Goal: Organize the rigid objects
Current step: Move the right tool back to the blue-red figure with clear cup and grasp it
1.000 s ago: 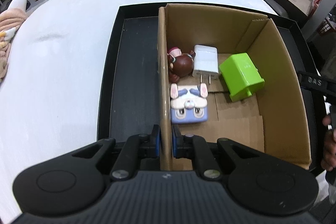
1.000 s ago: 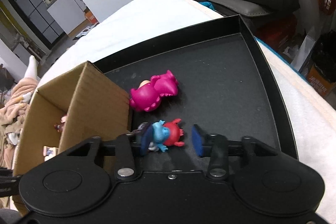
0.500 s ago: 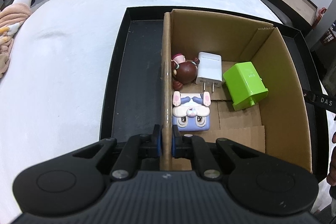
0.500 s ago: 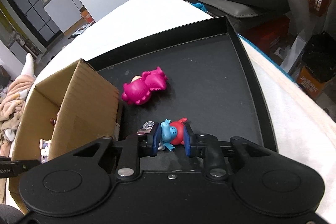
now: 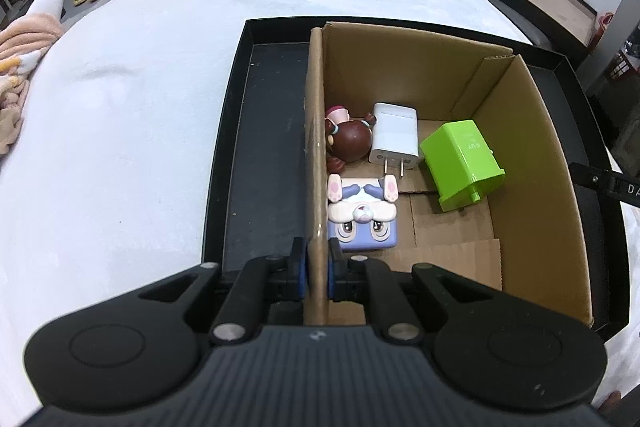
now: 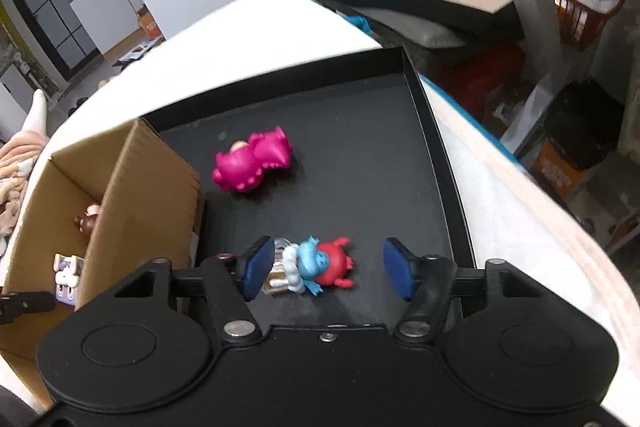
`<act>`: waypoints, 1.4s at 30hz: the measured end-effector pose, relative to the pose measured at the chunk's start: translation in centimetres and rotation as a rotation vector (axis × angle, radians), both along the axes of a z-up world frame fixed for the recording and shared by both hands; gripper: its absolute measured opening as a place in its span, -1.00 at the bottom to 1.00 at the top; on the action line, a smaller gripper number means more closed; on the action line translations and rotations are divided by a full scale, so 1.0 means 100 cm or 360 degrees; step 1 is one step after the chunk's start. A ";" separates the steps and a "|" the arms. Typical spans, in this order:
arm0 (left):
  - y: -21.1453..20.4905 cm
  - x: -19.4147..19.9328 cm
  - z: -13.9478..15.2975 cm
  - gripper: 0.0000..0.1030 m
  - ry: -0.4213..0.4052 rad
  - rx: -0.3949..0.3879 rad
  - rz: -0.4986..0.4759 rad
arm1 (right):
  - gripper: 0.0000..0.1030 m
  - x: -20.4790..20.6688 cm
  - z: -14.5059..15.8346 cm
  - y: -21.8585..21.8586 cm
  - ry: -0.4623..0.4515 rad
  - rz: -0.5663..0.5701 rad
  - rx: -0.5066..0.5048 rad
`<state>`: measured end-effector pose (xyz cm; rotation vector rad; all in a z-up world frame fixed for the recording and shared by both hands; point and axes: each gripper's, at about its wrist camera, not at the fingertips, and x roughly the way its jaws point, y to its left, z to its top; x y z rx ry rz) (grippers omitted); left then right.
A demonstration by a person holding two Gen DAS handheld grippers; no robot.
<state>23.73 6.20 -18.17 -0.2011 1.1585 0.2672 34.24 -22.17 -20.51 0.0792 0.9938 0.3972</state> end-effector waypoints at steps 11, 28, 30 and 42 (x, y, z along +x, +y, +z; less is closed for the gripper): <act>0.000 -0.017 0.004 -0.81 -0.0065 -0.0005 -0.0037 | 0.55 -0.003 -0.004 0.022 -0.0018 0.0087 -0.0107; -0.001 -0.058 0.004 -0.78 -0.0271 -0.0047 -0.0011 | -0.66 -0.029 0.003 0.033 -0.0053 0.0175 -0.0291; -0.001 -0.059 0.003 -0.78 -0.0283 -0.0050 -0.0009 | -0.59 -0.030 0.006 0.034 -0.0051 0.0176 -0.0287; 0.003 -0.067 0.001 -0.77 -0.0342 -0.0087 -0.0007 | 0.83 -0.022 0.009 0.046 -0.0196 0.0137 -0.0269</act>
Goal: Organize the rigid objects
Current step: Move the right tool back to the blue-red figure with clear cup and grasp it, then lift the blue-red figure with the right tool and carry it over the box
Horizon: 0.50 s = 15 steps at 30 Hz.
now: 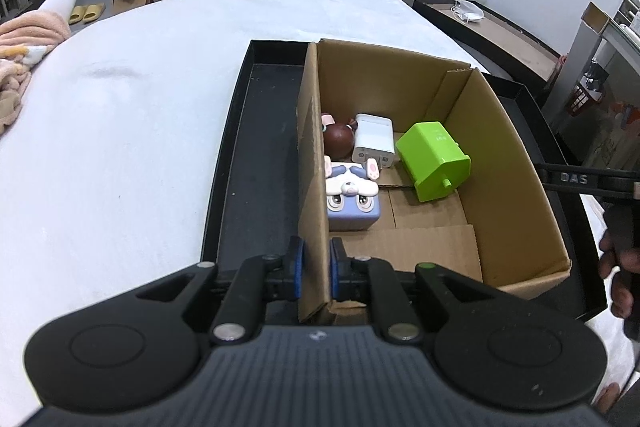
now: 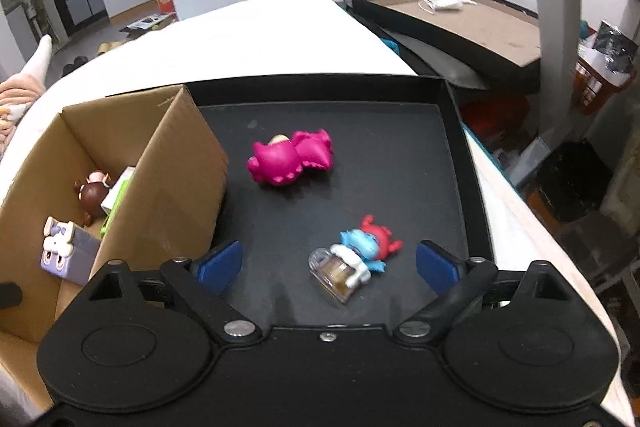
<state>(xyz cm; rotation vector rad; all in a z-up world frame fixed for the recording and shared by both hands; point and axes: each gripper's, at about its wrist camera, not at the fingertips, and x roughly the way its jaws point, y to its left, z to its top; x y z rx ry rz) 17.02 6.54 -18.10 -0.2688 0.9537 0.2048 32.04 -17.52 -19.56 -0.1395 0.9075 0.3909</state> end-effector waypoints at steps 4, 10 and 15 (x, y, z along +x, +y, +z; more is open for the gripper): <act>0.000 0.000 0.001 -0.77 -0.0004 -0.0011 0.0012 | 0.82 0.003 -0.010 0.004 -0.0018 -0.0019 -0.0053; -0.001 0.000 0.000 -0.77 -0.0011 0.0001 0.0020 | 0.67 0.005 -0.018 0.010 -0.0010 0.0026 -0.0101; 0.000 -0.001 0.000 -0.77 -0.0020 -0.0012 0.0027 | -0.16 0.003 -0.033 0.015 0.0064 0.0083 -0.0249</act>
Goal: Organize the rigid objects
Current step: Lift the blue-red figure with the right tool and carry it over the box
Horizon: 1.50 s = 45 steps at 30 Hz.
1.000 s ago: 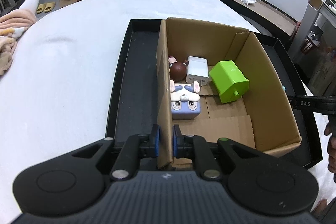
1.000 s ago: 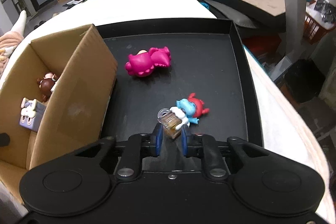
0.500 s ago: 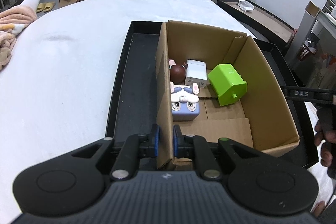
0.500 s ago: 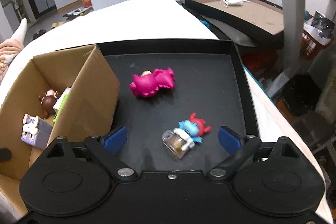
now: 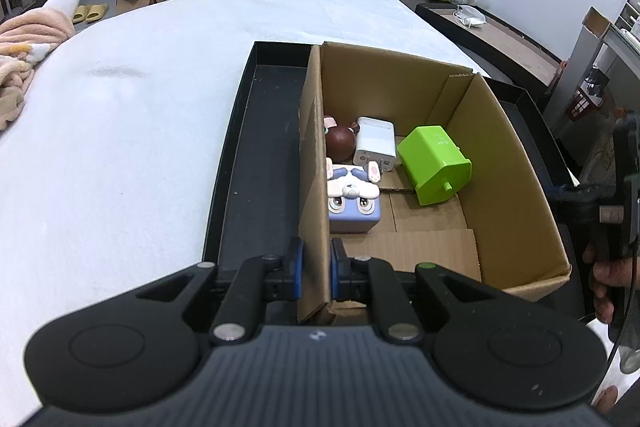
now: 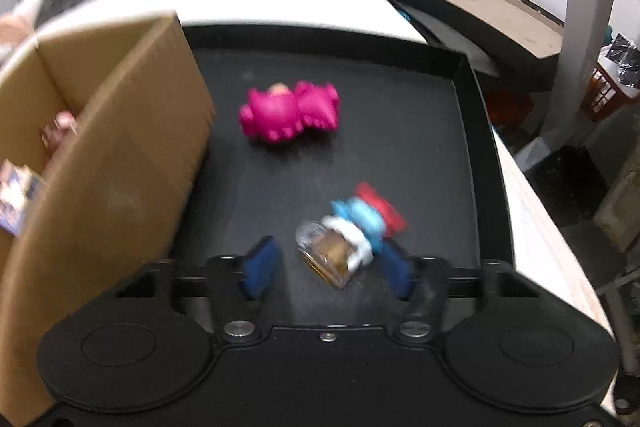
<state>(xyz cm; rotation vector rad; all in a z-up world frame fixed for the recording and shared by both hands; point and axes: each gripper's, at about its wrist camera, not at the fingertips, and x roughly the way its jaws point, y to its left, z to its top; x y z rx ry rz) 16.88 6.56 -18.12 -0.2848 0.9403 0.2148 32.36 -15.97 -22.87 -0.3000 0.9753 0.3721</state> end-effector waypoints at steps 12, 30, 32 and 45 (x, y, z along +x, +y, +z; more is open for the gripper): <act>0.004 -0.003 0.000 -0.76 -0.0028 -0.0038 0.0016 | -0.23 -0.015 0.022 -0.011 -0.0011 -0.0024 0.0073; 0.010 -0.006 -0.001 -0.75 -0.0057 -0.0094 0.0017 | -0.43 -0.050 0.078 0.008 -0.0138 0.0186 0.0066; 0.010 -0.005 -0.001 -0.75 -0.0058 -0.0098 0.0017 | -0.43 -0.053 0.087 0.012 -0.0157 0.0202 0.0077; 0.010 -0.004 -0.002 -0.75 -0.0063 -0.0104 0.0013 | -0.43 -0.064 0.142 0.061 -0.0272 0.0399 0.0138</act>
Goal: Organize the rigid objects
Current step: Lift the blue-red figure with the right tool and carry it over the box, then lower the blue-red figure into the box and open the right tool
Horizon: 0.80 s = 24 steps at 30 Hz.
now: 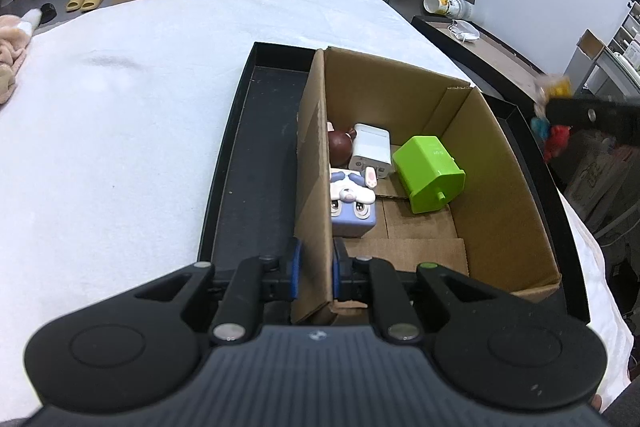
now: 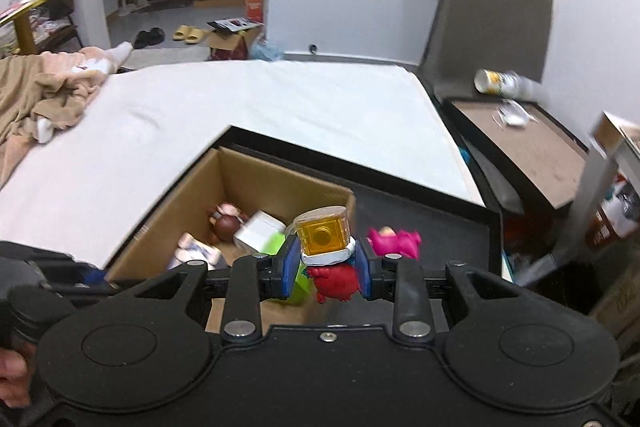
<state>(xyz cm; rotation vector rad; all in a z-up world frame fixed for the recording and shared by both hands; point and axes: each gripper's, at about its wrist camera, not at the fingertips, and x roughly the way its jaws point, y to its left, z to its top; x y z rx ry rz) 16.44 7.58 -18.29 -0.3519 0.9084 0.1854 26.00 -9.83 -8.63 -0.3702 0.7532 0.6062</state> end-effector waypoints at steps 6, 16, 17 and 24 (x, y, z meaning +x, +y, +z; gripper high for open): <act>0.000 0.000 0.000 -0.74 -0.0001 -0.0001 0.0000 | -0.43 -0.003 0.000 0.025 0.0027 0.0069 0.0009; 0.003 -0.001 -0.001 -0.72 -0.0011 -0.0038 0.0007 | -0.43 -0.007 -0.028 0.052 0.0184 0.0090 -0.0014; 0.003 -0.002 -0.001 -0.72 -0.0011 -0.0037 0.0006 | -0.43 -0.008 -0.031 0.053 0.0198 0.0086 -0.0014; 0.005 -0.003 -0.002 -0.72 -0.0019 -0.0044 0.0003 | -0.39 -0.006 -0.047 0.061 0.0291 0.0063 -0.0025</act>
